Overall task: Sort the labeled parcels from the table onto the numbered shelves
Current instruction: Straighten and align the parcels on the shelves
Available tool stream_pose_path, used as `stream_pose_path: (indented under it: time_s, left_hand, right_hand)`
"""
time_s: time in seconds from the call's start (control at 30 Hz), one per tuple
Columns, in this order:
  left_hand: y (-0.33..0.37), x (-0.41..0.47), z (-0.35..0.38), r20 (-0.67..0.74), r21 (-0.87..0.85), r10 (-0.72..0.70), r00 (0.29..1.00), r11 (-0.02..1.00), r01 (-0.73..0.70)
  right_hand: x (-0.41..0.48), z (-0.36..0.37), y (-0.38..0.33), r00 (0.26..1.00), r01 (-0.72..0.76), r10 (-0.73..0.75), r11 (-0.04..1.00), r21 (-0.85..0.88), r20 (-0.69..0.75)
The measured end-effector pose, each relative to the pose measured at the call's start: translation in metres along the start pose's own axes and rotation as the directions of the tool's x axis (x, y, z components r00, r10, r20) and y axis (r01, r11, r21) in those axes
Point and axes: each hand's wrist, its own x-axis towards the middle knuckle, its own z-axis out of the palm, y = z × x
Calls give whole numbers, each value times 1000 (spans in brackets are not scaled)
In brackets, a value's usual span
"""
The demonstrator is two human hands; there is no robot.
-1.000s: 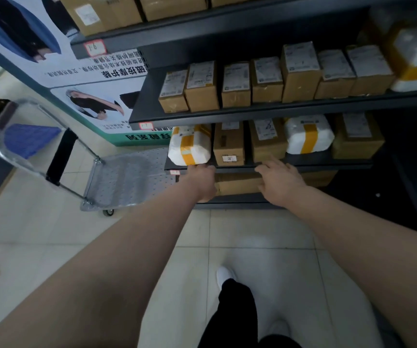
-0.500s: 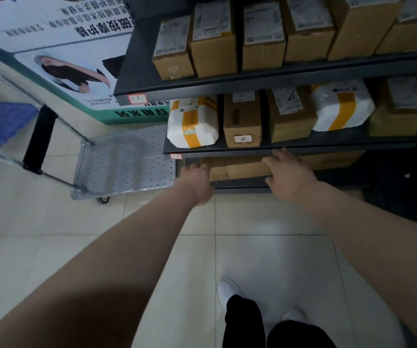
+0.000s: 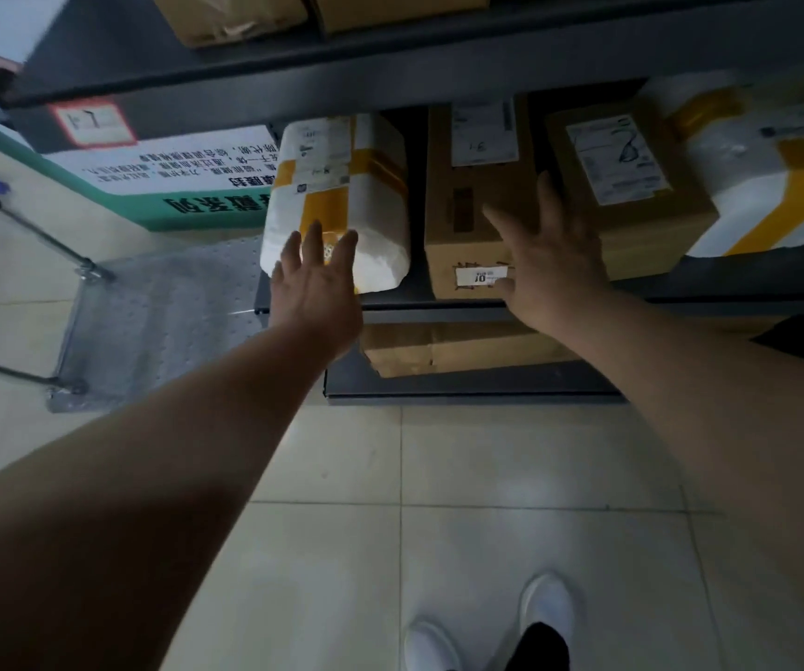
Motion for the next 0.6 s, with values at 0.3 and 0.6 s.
stream_pose_path:
  time_s: [0.3,0.6]
  left_hand:
    - [-22,61,19,24,18,49,999,999,-49]
    - [-28,54,14,41,-41,-1,999,999,3]
  right_hand:
    - [48,27,-16,999,-29,34,989,143,-35]
    - [57,30,-37,999,27,-30,990,138,20]
